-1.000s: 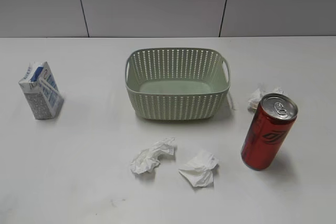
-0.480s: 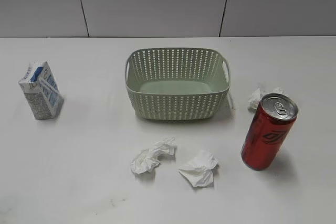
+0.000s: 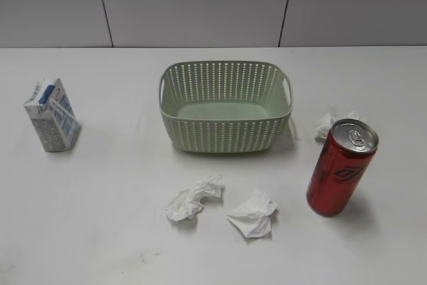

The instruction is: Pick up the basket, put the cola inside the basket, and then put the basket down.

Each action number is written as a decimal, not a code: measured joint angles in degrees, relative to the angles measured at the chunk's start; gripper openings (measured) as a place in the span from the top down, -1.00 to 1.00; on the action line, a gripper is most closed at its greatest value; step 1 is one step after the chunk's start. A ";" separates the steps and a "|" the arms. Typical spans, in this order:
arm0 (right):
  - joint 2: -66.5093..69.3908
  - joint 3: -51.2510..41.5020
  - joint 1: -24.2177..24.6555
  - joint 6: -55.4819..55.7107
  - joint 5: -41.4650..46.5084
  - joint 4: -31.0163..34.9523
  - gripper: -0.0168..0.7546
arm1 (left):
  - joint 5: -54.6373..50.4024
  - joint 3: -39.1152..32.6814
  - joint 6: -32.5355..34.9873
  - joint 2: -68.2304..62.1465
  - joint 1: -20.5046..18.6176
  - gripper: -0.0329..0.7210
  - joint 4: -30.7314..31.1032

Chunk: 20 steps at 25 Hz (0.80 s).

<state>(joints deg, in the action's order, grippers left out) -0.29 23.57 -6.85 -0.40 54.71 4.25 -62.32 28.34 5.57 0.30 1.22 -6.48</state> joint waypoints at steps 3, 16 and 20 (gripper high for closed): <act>0.00 0.00 0.00 0.00 0.00 0.00 -0.66 | 0.00 0.00 0.00 0.00 0.00 0.32 0.00; 0.00 0.00 0.00 0.00 0.00 0.00 -0.74 | 0.20 0.00 0.00 0.00 0.00 -0.51 -1.52; 0.00 0.00 0.00 0.00 0.00 0.00 -0.74 | 2.68 0.58 0.00 -3.40 0.00 -0.84 -5.84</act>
<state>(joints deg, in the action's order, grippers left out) -0.29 23.57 -6.85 -0.40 54.71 4.25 -59.64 28.92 5.57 -3.10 1.22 -12.32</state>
